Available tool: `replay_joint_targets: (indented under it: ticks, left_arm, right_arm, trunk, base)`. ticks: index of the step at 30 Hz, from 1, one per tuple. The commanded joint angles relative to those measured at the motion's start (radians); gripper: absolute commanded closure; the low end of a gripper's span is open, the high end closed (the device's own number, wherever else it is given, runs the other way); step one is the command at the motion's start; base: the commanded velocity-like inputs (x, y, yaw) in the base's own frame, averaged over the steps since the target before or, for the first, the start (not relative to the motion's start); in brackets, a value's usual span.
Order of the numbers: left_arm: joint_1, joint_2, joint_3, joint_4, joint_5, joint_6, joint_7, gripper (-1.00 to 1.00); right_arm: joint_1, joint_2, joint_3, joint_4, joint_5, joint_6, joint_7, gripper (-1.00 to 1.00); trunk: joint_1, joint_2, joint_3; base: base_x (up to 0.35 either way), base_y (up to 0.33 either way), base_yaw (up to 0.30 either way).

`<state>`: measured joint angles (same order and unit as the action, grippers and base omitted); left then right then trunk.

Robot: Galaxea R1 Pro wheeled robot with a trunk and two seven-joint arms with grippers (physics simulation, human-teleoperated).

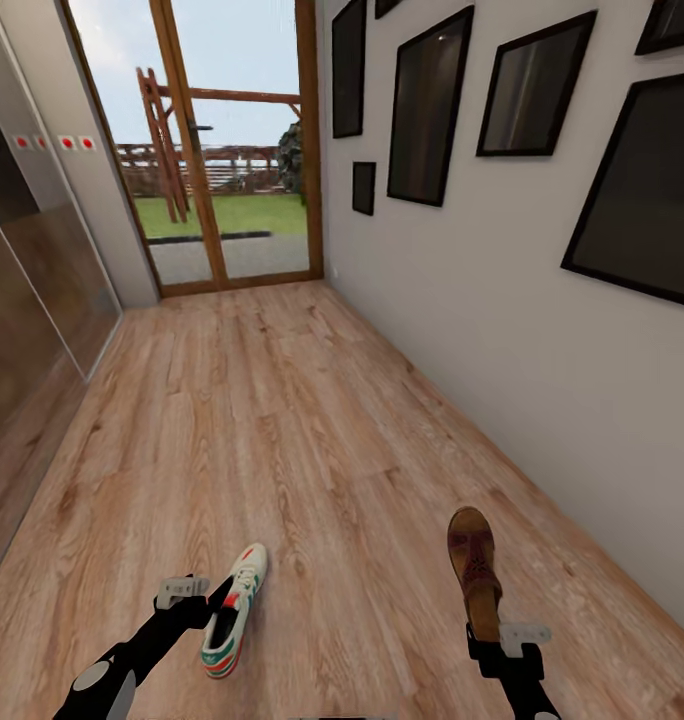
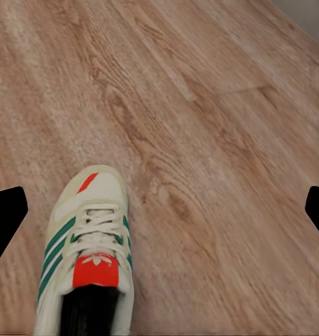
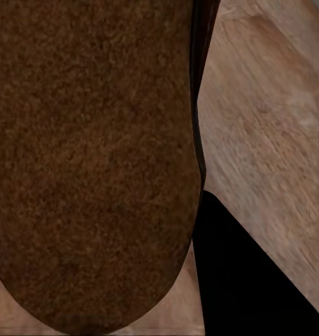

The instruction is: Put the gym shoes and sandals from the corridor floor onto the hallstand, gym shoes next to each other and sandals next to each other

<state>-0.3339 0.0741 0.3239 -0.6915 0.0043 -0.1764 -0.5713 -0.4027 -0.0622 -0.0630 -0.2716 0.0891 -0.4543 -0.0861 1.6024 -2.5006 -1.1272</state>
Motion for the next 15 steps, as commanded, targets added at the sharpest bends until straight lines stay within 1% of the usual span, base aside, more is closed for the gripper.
replay_joint_targets:
  ticks: [1, 4, 7, 10, 12, 13, 14, 15]
  left_arm:
    - [-0.001, 0.0, 0.003, 0.001, 0.0, -0.003, -0.006, -1.0]
    - [-0.001, 0.0, 0.012, 0.001, 0.0, -0.003, -0.005, -1.0]
    - [-0.001, 0.0, 0.027, 0.001, -0.005, -0.003, 0.001, -1.0]
    - [-0.001, 0.0, 0.035, 0.001, -0.009, -0.003, 0.033, -1.0]
    - [-0.001, 0.001, 0.038, 0.002, -0.015, -0.003, 0.09, -1.0]
    - [-0.001, 0.0, 0.036, 0.002, -0.022, -0.003, 0.126, -1.0]
    - [-0.002, -0.006, 0.029, 0.003, -0.046, -0.002, 0.206, -1.0]
    - [-0.002, -0.008, 0.028, 0.003, -0.053, -0.002, 0.221, -1.0]
  right_arm:
    - [-0.001, 0.0, -0.006, 0.001, 0.006, -0.003, -0.001, 1.0]
    - [-0.001, 0.0, -0.007, -0.003, 0.005, -0.003, -0.001, 1.0]
    - [-0.001, -0.001, -0.009, -0.008, 0.005, -0.003, -0.001, 1.0]
    - [-0.002, -0.003, -0.009, -0.024, 0.004, -0.001, 0.0, 1.0]
    - [-0.002, -0.005, -0.008, -0.093, 0.004, 0.002, 0.002, 1.0]
    - [-0.002, -0.006, -0.008, -0.154, 0.004, 0.014, 0.003, 1.0]
    - [-0.002, -0.008, -0.006, -0.308, 0.004, 0.088, 0.024, 1.0]
    - [-0.002, -0.008, -0.005, -0.34, 0.004, 0.115, 0.034, 1.0]
  trunk:
    - [-0.001, 0.0, 0.0]
    - [-0.001, 0.0, 0.0]
    - [-0.001, 0.0, 0.0]
    - [-0.001, 0.0, 0.0]
    - [-0.001, 0.0, 0.0]
    - [-0.001, 0.0, 0.0]
    - [-0.001, 0.0, 0.0]
    - [-0.001, 0.0, 0.0]
  base:
    - [-0.196, 0.212, -0.243]
    - [-0.12, 0.128, -0.165]
    - [-0.049, 0.052, -0.07]
    - [-0.02, 0.021, -0.029]
    - [-0.008, 0.008, -0.011]
    - [-0.004, 0.004, -0.005]
    - [-0.001, 0.001, -0.002]
    - [-0.001, 0.001, -0.001]
